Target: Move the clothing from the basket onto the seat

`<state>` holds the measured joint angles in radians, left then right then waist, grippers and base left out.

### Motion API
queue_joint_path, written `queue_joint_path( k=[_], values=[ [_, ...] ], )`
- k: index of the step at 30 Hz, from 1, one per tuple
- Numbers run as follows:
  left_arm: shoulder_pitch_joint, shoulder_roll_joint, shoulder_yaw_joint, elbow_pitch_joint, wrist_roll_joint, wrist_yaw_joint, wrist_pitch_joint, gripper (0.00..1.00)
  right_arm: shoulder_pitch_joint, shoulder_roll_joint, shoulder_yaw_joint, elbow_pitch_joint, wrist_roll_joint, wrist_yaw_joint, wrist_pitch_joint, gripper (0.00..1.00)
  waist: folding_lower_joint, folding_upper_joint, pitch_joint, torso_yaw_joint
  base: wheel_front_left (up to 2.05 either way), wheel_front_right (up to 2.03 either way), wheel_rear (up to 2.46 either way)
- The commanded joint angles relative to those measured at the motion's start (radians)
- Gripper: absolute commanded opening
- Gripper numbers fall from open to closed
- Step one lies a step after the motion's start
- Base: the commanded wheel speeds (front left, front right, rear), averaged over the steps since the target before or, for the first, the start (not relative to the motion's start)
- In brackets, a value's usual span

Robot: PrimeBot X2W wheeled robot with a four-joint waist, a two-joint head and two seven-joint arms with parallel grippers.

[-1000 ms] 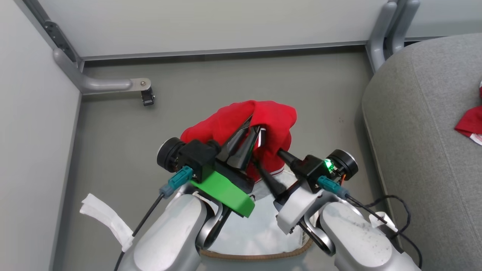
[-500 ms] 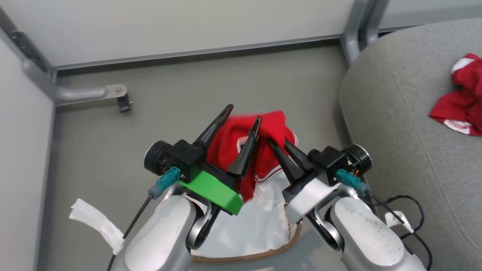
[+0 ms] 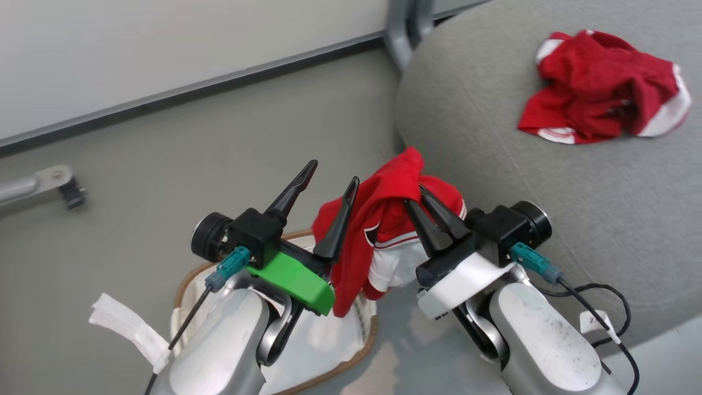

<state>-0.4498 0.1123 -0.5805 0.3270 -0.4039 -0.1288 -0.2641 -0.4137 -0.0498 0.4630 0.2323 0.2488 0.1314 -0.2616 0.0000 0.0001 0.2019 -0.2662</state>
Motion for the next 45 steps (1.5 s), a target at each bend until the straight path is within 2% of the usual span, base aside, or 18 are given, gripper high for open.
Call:
queue_joint_path(
  k=[1, 8, 16, 22, 28, 35, 41, 45],
  values=[
    [-0.003, 0.016, 0.002, 0.005, 0.013, -0.003, 0.000, 1.00, 0.014, -0.003, -0.001, -0.010, 0.008, -0.001, -0.005, 0.00, 0.0000, -0.0001, 0.038, -0.136, 0.00, 0.00, 0.00],
    [-0.023, 0.030, 0.008, 0.019, 0.013, -0.003, 0.000, 1.00, 0.014, -0.002, -0.011, -0.033, 0.019, -0.001, -0.005, 0.00, 0.0000, -0.0001, 0.063, -0.252, 0.00, 0.00, 0.00],
    [-0.035, 0.032, 0.000, 0.032, 0.021, -0.003, 0.000, 1.00, -0.028, -0.002, -0.078, -0.014, -0.030, -0.001, -0.005, 0.00, 0.0000, -0.0001, 0.088, -0.264, 0.00, 0.00, 0.00],
    [-0.036, 0.048, 0.020, 0.047, 0.032, -0.003, 0.000, 1.00, -0.177, -0.003, -0.208, 0.012, -0.126, -0.001, -0.005, 0.00, 0.0000, -0.0001, 0.123, -0.264, 0.00, 0.00, 0.00],
    [-0.017, 0.065, 0.065, 0.040, 0.059, -0.003, 0.000, 1.00, -0.401, -0.086, -0.303, 0.064, -0.203, -0.001, -0.005, 0.00, 0.0000, -0.0001, 0.162, -0.259, 0.00, 0.00, 0.00],
    [-0.044, 0.075, 0.082, 0.041, 0.070, -0.003, 0.000, 1.00, -0.643, -0.223, -0.459, 0.193, -0.259, -0.001, -0.005, 0.00, 0.0000, -0.0001, 0.226, -0.203, 0.00, 0.00, 0.00],
    [-0.061, 0.087, 0.089, 0.046, 0.070, -0.003, 0.000, 1.00, -0.749, -0.312, -0.526, 0.329, -0.329, -0.001, -0.005, 0.00, 0.0000, -0.0001, 0.280, -0.149, 0.00, 0.00, 0.00],
    [-0.075, 0.087, 0.091, 0.047, 0.071, -0.003, 0.000, 1.00, -0.772, -0.330, -0.604, 0.418, -0.347, -0.001, -0.005, 0.00, 0.0000, -0.0001, 0.315, -0.118, 0.00, 0.00, 0.00]
  ],
)
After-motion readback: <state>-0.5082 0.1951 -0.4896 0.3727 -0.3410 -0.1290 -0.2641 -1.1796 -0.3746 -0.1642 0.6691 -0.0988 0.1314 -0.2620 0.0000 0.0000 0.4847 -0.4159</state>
